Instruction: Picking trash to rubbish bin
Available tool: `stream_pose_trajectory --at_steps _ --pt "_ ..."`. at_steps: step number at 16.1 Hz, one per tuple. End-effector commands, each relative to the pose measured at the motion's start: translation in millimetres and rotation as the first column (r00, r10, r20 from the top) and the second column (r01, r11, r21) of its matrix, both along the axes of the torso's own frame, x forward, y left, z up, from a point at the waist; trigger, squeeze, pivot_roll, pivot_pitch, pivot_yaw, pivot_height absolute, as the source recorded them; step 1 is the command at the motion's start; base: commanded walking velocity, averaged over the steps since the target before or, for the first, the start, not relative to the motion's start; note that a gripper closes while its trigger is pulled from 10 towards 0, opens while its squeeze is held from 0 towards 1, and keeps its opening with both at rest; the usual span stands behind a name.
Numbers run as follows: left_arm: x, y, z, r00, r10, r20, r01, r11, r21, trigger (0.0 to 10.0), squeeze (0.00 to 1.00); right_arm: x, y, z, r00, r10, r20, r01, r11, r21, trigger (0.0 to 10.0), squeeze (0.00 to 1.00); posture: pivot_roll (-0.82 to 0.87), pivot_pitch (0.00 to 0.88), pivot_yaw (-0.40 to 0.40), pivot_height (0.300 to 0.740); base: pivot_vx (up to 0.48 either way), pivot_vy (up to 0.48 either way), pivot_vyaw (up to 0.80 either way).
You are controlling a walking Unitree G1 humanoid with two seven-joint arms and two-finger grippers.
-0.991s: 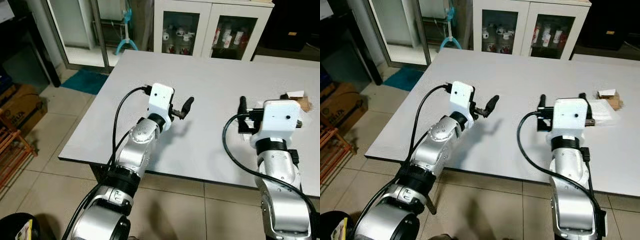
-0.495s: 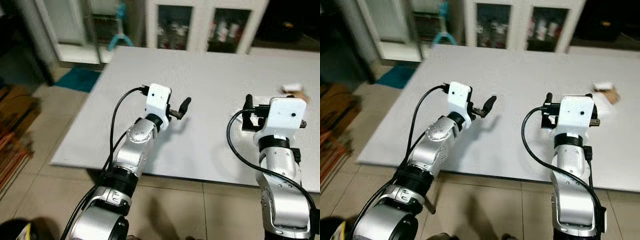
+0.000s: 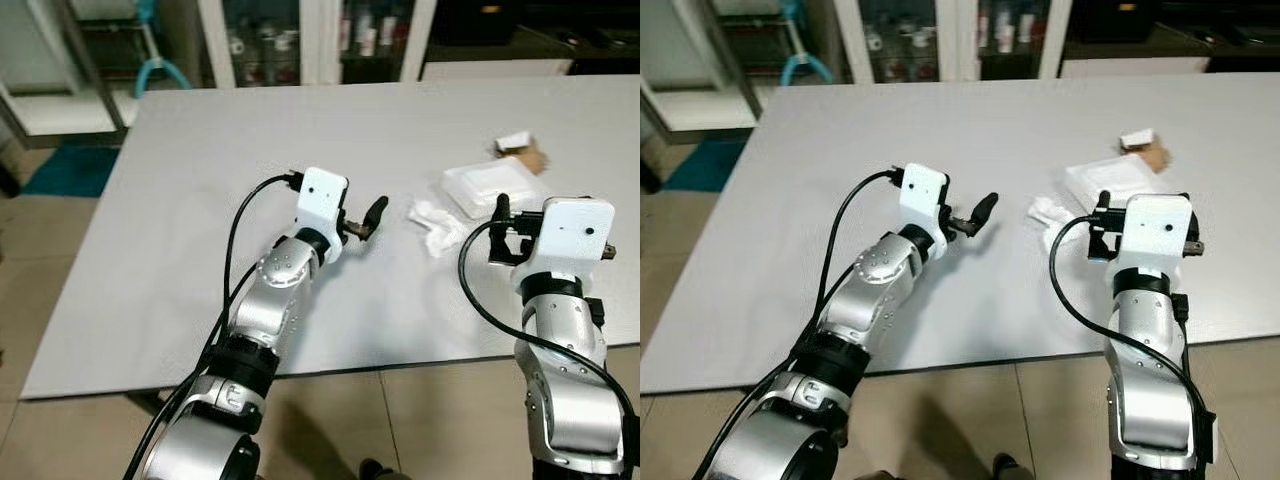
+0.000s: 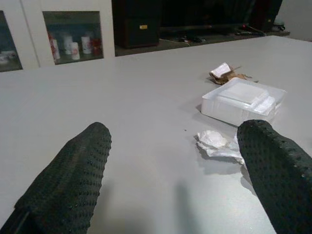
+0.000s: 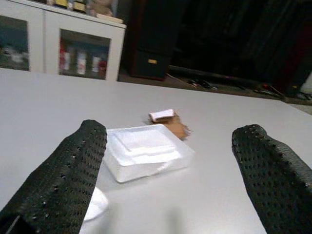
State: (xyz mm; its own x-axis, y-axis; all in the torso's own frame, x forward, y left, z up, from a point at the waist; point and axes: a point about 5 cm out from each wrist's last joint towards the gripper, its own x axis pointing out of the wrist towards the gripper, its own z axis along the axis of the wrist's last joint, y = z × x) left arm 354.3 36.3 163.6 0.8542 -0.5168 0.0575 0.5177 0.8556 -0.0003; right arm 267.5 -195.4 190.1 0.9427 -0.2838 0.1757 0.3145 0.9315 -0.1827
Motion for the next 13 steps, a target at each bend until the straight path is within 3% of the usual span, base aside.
stream_pose_trajectory --at_steps 1,4,7,10,11,13 --pt "-1.5 -1.0 1 1.0 -0.016 -0.003 0.016 1.0 -0.007 10.0 0.0 -0.1 -3.7 -3 0.999 -0.017 -0.028 0.017 1.0 0.005 10.0 0.0 0.1 0.089 0.014 0.74 0.0 0.0 -0.8" --pt "-3.4 0.2 -1 1.0 -0.025 -0.014 0.025 1.0 0.003 10.0 0.0 -0.7 -4.2 -5 0.999 -0.026 -0.032 0.027 1.0 0.01 10.0 0.0 0.1 0.101 0.017 0.74 0.0 0.0 -0.67" --pt "-5.3 3.5 -3 0.999 -0.022 -0.029 0.022 1.0 0.004 10.0 0.0 -0.4 0.7 -7 0.999 -0.02 -0.043 0.021 1.0 0.016 10.0 0.0 0.1 0.121 0.02 0.74 0.0 0.0 0.0" --pt "-9.6 14.7 -9 0.999 -0.012 -0.045 0.013 0.999 0.034 10.0 0.0 -0.8 5.9 -14 0.997 -0.004 -0.071 0.008 0.999 0.05 10.0 0.0 0.12 0.169 0.026 0.74 0.0 0.0 0.0" --pt "-13.5 24.1 -11 0.999 -0.011 -0.053 0.014 0.998 0.055 10.0 0.0 0.8 6.4 -19 0.996 -0.003 -0.094 0.01 0.998 0.068 10.0 0.0 0.15 0.231 0.045 0.74 0.0 0.0 0.0" --pt "-19.0 38.7 -13 0.998 -0.008 -0.067 0.014 0.995 0.097 10.0 0.0 6.4 3.0 -24 0.994 -0.01 -0.113 0.021 0.996 0.089 10.0 0.0 0.17 0.275 0.065 0.74 0.0 0.0 0.0"
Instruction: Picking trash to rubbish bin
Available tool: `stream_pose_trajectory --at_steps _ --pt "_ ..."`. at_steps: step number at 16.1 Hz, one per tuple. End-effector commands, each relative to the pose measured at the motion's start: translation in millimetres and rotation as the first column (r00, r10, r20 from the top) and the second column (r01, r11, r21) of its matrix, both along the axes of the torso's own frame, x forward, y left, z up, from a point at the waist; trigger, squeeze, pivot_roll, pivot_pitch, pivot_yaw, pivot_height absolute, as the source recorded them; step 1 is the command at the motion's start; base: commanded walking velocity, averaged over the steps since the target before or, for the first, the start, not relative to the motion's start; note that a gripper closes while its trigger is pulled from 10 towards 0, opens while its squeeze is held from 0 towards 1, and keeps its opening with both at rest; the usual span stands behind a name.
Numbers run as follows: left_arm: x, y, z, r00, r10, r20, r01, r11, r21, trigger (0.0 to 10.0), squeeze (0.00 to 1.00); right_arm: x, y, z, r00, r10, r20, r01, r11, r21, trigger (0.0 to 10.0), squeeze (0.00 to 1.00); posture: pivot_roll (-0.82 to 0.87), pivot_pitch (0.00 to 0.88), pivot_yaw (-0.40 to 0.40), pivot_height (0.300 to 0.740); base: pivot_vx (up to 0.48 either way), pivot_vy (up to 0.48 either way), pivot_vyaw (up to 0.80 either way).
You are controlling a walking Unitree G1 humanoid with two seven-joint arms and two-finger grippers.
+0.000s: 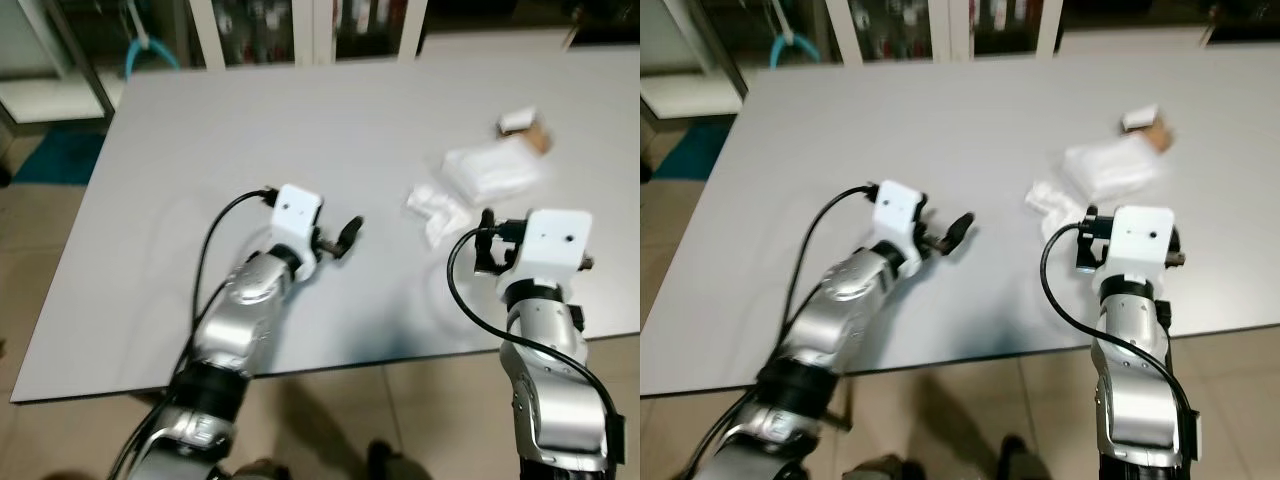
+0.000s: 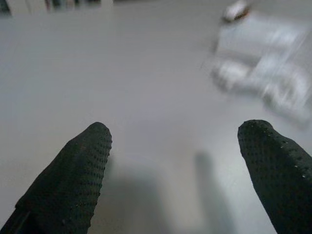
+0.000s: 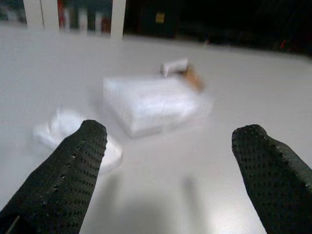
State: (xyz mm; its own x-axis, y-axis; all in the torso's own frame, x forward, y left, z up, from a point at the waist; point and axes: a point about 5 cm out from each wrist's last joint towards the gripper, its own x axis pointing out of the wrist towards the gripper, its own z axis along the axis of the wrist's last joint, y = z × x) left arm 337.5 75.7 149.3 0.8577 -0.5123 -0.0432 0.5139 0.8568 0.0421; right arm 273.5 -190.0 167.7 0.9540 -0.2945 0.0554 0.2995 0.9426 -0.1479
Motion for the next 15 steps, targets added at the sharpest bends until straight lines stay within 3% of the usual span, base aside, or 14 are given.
stream_pose_trajectory --at_steps 1,7,10,15 --pt "-3.6 3.6 1 1.0 -0.018 -0.007 0.018 1.0 0.021 10.0 0.0 2.7 -3.1 -2 1.0 -0.016 -0.01 0.016 1.0 0.026 10.0 0.0 0.18 0.29 0.073 0.74 0.0 0.0 0.0" --pt "-17.4 22.0 3 0.999 -0.028 -0.024 0.029 0.998 0.064 10.0 0.0 21.5 -9.9 -9 0.999 0.041 -0.026 -0.039 0.996 0.078 10.0 0.0 0.25 0.333 0.102 0.74 0.0 0.0 0.0" --pt "-28.2 28.6 4 0.998 -0.037 -0.046 0.041 0.996 0.081 10.0 0.0 30.6 1.4 -15 0.99 0.142 -0.024 -0.139 0.987 0.086 10.0 0.0 0.27 0.353 0.11 0.74 0.0 0.0 0.0" --pt "-32.0 30.7 6 0.998 -0.026 -0.061 0.031 0.996 0.089 10.0 0.0 39.8 4.1 -18 0.974 0.224 -0.002 -0.223 0.971 0.084 10.0 0.0 0.28 0.356 0.108 0.74 0.0 0.0 0.0"
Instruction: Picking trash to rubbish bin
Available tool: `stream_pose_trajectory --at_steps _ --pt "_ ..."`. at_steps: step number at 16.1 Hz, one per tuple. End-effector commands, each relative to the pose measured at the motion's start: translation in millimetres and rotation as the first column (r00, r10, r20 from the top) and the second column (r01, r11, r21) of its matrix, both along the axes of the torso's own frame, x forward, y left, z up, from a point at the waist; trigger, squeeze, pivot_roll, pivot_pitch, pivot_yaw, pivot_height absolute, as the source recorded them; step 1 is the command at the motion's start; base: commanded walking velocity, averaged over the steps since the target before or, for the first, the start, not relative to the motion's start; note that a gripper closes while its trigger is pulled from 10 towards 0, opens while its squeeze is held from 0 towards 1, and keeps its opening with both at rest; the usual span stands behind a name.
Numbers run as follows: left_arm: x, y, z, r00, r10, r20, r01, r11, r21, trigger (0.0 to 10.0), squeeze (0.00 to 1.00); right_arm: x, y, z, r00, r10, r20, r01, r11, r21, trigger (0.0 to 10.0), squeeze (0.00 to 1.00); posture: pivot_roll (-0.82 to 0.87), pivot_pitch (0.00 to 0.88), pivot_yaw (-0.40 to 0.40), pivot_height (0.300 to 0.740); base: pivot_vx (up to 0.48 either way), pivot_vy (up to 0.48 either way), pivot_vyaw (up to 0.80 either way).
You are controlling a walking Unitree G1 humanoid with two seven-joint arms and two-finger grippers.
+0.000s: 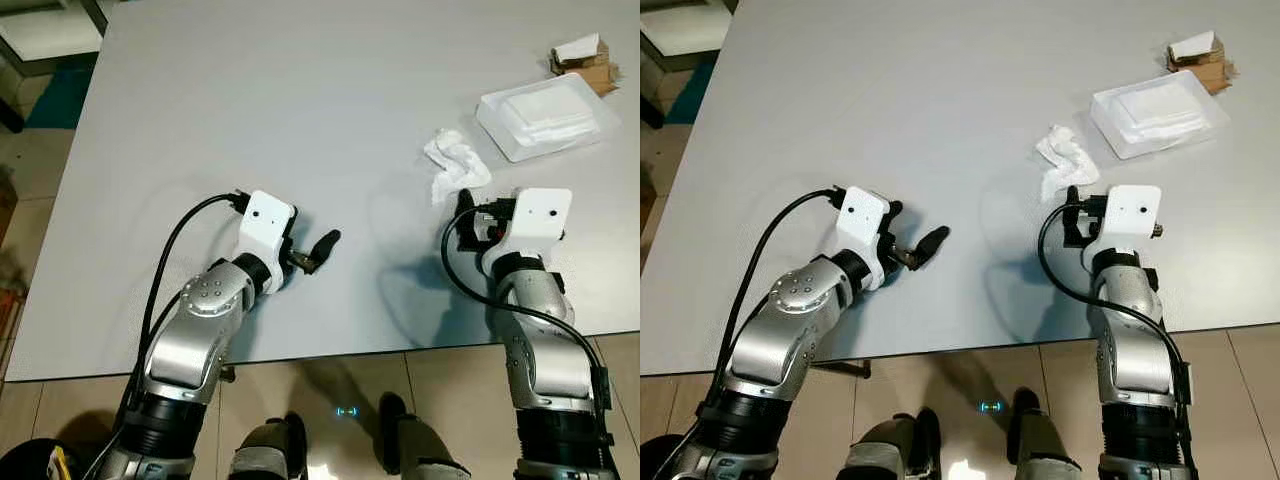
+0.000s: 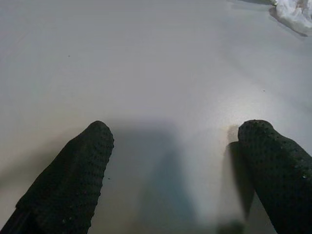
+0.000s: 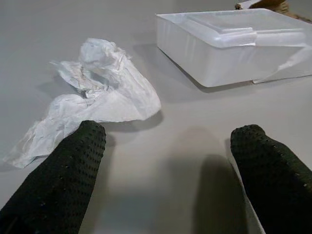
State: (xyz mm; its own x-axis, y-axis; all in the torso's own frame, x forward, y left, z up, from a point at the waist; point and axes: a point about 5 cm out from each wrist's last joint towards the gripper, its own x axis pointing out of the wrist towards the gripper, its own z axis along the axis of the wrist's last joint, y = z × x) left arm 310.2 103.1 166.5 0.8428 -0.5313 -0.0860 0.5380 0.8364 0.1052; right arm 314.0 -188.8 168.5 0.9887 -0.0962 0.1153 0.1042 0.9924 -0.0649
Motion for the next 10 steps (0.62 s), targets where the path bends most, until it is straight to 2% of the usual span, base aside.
stream_pose_trajectory --at_steps 1,4,5,7,10 --pt "-5.4 3.1 -11 0.998 -0.002 -0.058 0.002 1.0 0.005 10.0 0.0 0.5 2.5 -19 0.996 0.026 -0.085 -0.026 1.0 -0.003 10.0 0.0 0.28 0.356 0.108 0.74 0.0 0.0 0.0" --pt "-8.1 1.0 -7 0.997 -0.053 -0.064 0.051 0.998 -0.032 10.0 0.0 4.0 2.3 -21 0.995 0.06 -0.076 -0.061 0.998 -0.014 10.0 0.0 0.29 0.344 0.103 0.74 0.0 0.0 0.0" --pt "-13.9 -3.6 -6 0.984 -0.158 -0.086 0.155 0.987 -0.044 10.0 0.0 6.3 4.8 -22 0.991 0.119 -0.06 -0.119 0.993 -0.008 10.0 0.0 0.3 0.343 0.112 0.74 0.0 0.0 0.0" --pt "-17.3 -7.3 -4 0.969 -0.226 -0.101 0.222 0.974 -0.051 10.0 0.0 8.1 6.0 -20 0.986 0.162 -0.042 -0.162 0.987 0.004 10.0 0.0 0.31 0.346 0.119 0.74 0.0 0.0 0.0" --pt "-19.8 -7.5 -3 0.963 -0.248 -0.103 0.246 0.969 -0.038 10.0 0.0 10.1 10.8 -12 0.97 0.244 0.007 -0.245 0.97 0.014 10.0 0.0 0.31 0.337 0.12 0.74 0.0 0.0 0.0"
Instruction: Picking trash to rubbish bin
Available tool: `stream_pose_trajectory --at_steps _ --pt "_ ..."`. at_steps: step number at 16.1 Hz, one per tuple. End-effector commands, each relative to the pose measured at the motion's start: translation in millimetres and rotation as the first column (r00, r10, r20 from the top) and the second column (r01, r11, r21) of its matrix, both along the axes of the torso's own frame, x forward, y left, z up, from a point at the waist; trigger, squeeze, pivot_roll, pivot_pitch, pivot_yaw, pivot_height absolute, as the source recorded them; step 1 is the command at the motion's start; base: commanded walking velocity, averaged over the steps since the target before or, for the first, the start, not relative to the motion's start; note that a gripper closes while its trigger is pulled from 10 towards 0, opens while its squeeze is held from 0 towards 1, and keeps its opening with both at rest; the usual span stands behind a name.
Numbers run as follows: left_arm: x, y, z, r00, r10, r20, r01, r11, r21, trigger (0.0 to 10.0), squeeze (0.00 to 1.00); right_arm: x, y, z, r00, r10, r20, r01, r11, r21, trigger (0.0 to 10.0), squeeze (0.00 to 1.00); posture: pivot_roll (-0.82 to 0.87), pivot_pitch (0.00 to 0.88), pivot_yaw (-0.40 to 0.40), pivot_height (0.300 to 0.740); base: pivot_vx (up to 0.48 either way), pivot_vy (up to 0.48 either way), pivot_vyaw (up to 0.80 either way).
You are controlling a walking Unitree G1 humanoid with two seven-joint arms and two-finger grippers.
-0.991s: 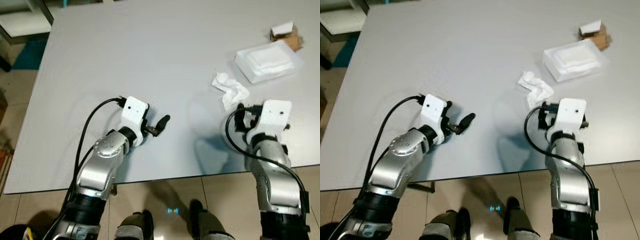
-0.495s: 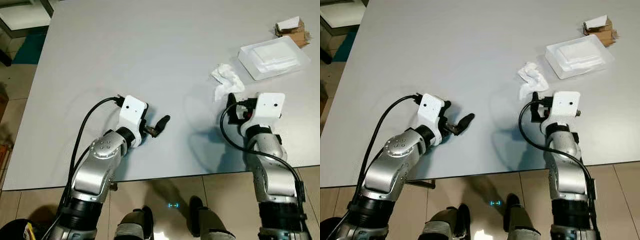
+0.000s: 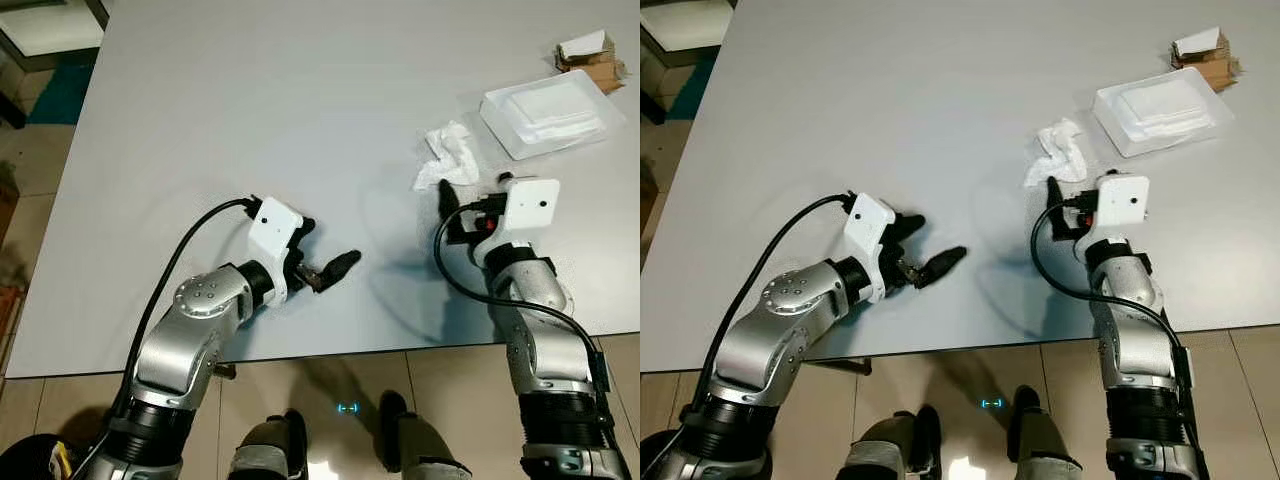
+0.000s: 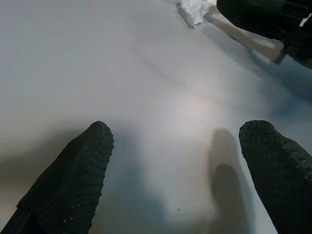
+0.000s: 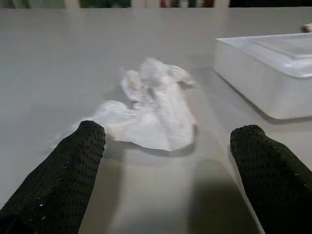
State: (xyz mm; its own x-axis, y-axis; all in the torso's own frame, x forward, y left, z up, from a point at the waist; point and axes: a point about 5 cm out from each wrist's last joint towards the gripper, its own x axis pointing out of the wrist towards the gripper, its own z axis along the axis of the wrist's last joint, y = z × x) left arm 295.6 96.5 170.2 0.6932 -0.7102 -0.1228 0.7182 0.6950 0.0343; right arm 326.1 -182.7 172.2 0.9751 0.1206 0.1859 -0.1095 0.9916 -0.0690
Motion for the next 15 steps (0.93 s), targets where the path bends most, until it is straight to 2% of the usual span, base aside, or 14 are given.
stream_pose_trajectory --at_steps 1,4,7,10,11,12,15 --pt "-6.3 -0.9 -7 0.999 -0.034 -0.037 0.035 0.999 0.012 10.0 0.0 0.7 4.6 -13 0.998 0.035 -0.051 -0.034 0.999 0.019 10.0 0.0 0.31 0.333 0.12 0.74 0.0 0.0 0.0" --pt "-8.0 -1.4 -7 0.998 -0.056 -0.04 0.057 0.998 0.02 10.0 0.0 6.3 4.0 -13 0.998 0.051 -0.037 -0.05 0.998 0.036 10.0 0.0 0.32 0.337 0.123 0.74 0.0 0.0 0.0" --pt "-9.8 1.3 -8 0.997 -0.055 -0.045 0.056 0.998 0.027 10.0 0.0 16.2 -5.2 -12 0.999 0.032 -0.007 -0.032 0.997 0.073 10.0 0.0 0.33 0.341 0.125 0.74 0.0 0.0 0.0" --pt "-13.7 0.2 -10 0.996 -0.07 -0.061 0.072 0.997 0.03 10.0 0.0 23.5 -13.5 -22 1.0 -0.003 -0.029 0.005 0.999 0.048 10.0 0.0 0.34 0.345 0.136 0.74 0.0 0.0 0.0" --pt "-15.4 -1.4 -11 0.994 -0.084 -0.07 0.087 0.996 0.031 10.0 0.0 26.3 -16.7 -28 0.999 -0.025 -0.04 0.027 0.998 0.05 7.5 0.0 0.34 0.348 0.144 0.74 0.0 0.0 0.0" --pt "-16.1 -2.3 -10 0.994 -0.09 -0.064 0.092 0.995 0.034 10.0 0.0 27.7 -17.8 -33 0.998 -0.033 -0.054 0.036 0.997 0.067 0.0 0.0 0.35 0.349 0.152 0.74 0.0 0.0 0.0" --pt "-16.7 -1.5 -8 0.993 -0.097 -0.063 0.099 0.994 0.039 10.0 0.0 28.9 -16.1 -39 0.997 -0.032 -0.066 0.04 0.99 0.134 0.0 0.0 0.36 0.347 0.158 0.74 0.0 0.0 0.0"
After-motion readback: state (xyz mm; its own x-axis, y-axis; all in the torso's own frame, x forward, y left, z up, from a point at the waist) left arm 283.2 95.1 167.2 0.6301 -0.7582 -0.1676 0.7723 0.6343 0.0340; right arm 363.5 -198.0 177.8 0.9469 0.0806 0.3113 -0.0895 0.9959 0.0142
